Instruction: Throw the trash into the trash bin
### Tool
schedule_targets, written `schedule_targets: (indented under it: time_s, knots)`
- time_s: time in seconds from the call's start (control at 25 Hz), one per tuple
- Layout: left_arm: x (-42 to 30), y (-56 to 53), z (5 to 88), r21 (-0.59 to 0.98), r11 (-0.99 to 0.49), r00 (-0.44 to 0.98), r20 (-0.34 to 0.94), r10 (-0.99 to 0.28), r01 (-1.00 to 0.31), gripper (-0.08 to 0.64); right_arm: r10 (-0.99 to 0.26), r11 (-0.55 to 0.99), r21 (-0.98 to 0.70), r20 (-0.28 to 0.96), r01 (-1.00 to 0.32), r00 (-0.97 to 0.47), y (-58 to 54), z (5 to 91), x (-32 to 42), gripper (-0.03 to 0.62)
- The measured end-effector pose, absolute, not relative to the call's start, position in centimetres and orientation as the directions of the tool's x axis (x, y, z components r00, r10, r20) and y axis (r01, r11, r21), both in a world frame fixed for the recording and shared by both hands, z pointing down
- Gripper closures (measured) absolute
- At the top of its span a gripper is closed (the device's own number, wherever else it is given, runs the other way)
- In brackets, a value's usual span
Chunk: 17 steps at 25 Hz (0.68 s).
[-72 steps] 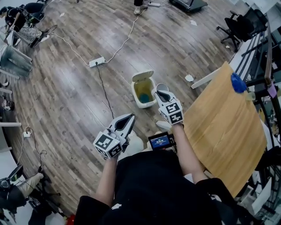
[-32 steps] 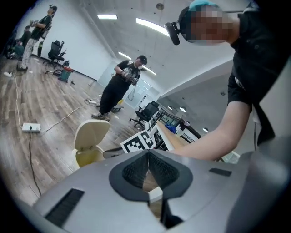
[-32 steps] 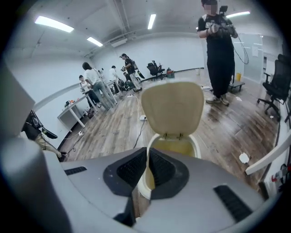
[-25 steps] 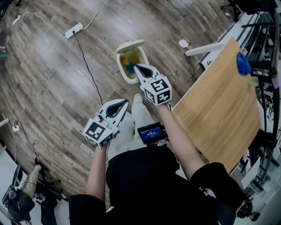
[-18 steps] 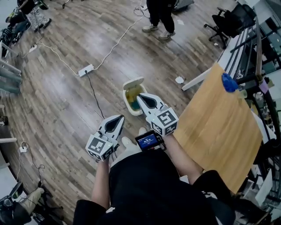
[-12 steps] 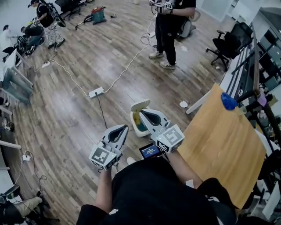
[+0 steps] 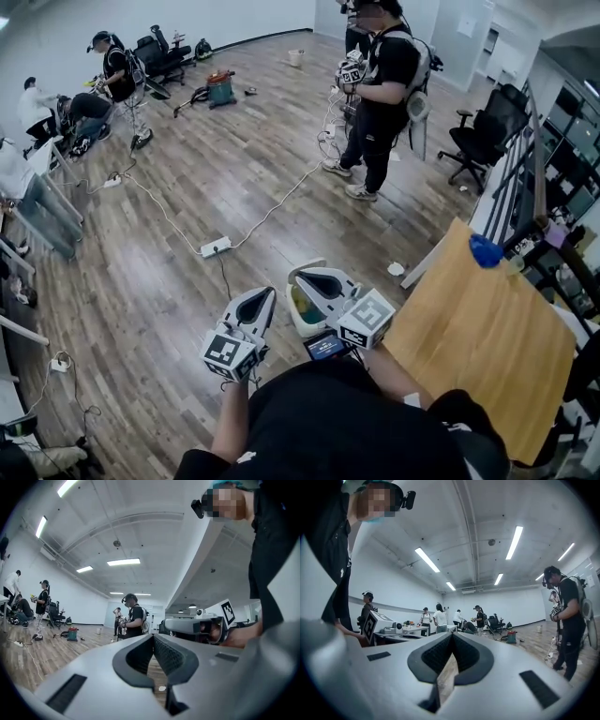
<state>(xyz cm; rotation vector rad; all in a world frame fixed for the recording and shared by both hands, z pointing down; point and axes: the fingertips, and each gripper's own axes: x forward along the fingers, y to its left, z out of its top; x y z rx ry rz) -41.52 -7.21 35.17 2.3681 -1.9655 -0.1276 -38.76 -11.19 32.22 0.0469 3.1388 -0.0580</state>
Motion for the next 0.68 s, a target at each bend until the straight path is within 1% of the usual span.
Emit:
schedule_targets:
  time_s: [0.16, 0.4, 0.68]
  knots:
    - [-41.3, -6.9, 35.6, 0.109, -0.19, 0.189, -0.02, -0.982, -0.976, 0.554, 0.048, 0.998, -0.042, -0.001, 0.048, -0.999, -10.4, 32.3, -38.9, 0.595]
    - [-42.6, -6.7, 36.0, 0.141, -0.16, 0.156, -0.038, -0.987, -0.977, 0.554, 0.049, 0.998, -0.039, 0.013, 0.049, -0.999, -10.1, 32.9, -39.7, 0.594]
    - [-41.9, -6.6, 36.3, 0.146, -0.188, 0.184, -0.044, -0.982, -0.971, 0.554, 0.059, 0.997, -0.042, 0.005, 0.058, -0.998, -9.5, 32.8, -40.2, 0.594]
